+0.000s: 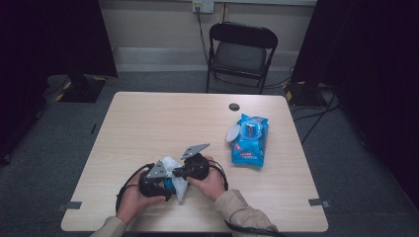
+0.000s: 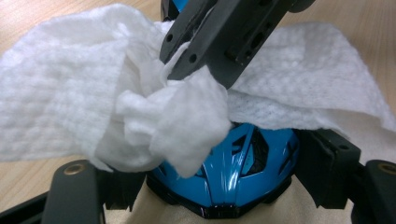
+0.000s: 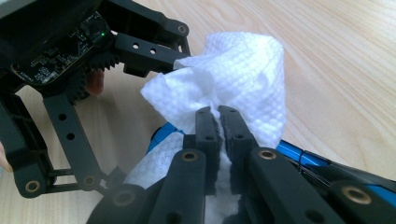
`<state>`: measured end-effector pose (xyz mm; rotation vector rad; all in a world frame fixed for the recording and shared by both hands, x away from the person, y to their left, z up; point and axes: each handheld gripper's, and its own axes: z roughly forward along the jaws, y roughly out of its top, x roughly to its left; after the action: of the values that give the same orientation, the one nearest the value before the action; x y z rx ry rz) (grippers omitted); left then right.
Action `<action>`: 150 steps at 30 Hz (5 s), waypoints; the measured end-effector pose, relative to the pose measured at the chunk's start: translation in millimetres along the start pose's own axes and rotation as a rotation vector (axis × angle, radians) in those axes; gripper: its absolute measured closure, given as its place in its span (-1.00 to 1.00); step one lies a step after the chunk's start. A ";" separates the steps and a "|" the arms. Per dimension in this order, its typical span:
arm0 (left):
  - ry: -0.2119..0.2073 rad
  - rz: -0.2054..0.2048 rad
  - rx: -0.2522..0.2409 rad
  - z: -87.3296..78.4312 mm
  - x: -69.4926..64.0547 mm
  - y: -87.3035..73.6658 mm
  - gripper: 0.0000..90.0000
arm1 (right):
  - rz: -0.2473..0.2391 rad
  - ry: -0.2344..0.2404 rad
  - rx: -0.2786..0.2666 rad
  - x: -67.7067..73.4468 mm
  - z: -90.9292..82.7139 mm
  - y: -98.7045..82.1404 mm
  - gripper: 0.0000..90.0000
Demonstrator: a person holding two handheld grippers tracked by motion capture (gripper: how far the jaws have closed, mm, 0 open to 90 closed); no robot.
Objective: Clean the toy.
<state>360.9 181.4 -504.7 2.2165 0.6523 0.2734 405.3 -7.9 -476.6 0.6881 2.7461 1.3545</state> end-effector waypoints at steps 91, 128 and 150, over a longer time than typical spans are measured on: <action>0.001 -0.001 -0.001 0.1 -0.1 0.0 -0.43 | 0.071 -0.053 -0.118 -19.0 -47.6 5.4 0.94; 0.000 -0.006 -0.004 0.3 -0.3 0.0 -0.43 | 0.048 -0.027 -0.017 1.6 12.1 1.5 0.94; 0.000 -0.006 -0.004 0.3 -0.4 0.0 -0.43 | 0.068 -0.050 -0.032 -7.5 6.1 0.5 0.94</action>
<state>360.7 181.1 -504.9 2.2106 0.6581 0.2712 413.5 -6.0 -481.5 0.8093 2.6794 1.3711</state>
